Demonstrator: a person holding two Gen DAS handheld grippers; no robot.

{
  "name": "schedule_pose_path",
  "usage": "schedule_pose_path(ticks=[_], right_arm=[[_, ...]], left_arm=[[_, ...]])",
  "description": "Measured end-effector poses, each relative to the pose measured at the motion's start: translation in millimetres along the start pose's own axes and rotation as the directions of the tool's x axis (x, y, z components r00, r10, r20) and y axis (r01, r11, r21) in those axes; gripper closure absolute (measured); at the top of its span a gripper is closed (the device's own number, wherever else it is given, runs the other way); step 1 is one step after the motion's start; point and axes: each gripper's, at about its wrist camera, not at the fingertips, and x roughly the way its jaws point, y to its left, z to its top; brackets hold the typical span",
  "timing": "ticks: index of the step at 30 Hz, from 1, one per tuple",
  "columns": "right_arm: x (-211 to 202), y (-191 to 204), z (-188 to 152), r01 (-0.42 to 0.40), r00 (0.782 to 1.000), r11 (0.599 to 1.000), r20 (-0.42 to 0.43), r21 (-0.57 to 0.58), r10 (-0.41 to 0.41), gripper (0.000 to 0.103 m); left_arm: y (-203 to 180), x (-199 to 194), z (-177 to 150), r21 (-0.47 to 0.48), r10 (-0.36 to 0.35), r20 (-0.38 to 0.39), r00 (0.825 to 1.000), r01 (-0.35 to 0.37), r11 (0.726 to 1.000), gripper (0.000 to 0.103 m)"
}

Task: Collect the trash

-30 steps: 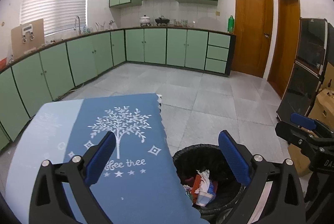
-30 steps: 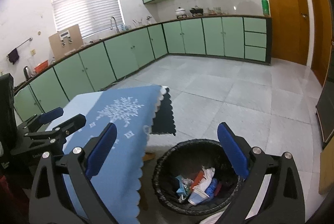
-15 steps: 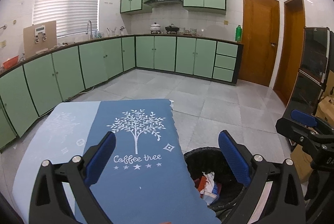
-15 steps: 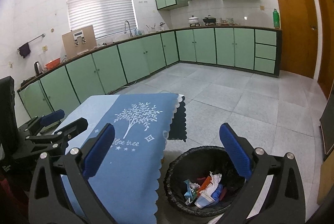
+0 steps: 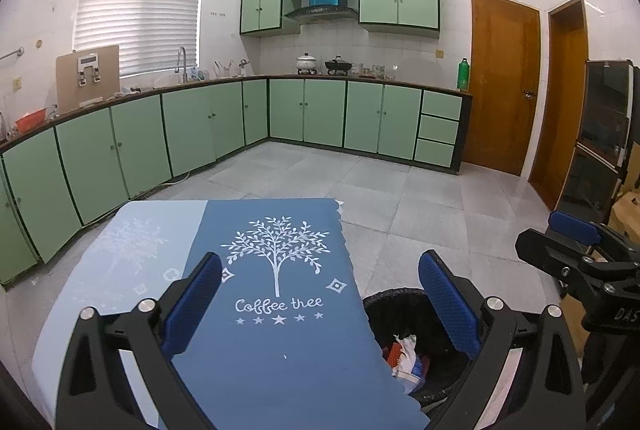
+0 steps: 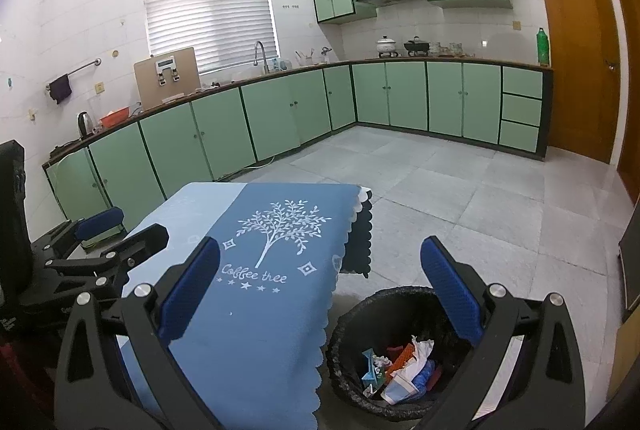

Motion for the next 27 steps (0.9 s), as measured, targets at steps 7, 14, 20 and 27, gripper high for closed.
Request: schedule_pose_path(ticks=[7, 14, 20, 27], right_arm=[[-0.5, 2.0, 0.8, -0.007, 1.0, 1.0, 0.005, -0.007, 0.007, 0.005], [0.8, 3.4, -1.0, -0.01, 1.0, 1.0, 0.005, -0.009, 0.01, 0.005], [0.9, 4.3, -1.1, -0.009, 1.0, 1.0, 0.005, -0.01, 0.009, 0.005], [0.8, 4.6, -0.4, -0.013, 1.0, 1.0, 0.006, -0.011, 0.013, 0.005]], left_arm=[[0.7, -5.0, 0.6, 0.002, 0.001, 0.013, 1.0, -0.001, 1.0, 0.006], [0.8, -5.6, -0.3, 0.004, 0.003, 0.015, 1.0, -0.003, 1.0, 0.006], [1.4, -6.7, 1.2, 0.001, 0.004, 0.013, 1.0, -0.004, 1.0, 0.006], [1.5, -6.0, 2.7, 0.0, 0.005, 0.013, 1.0, -0.005, 1.0, 0.006]])
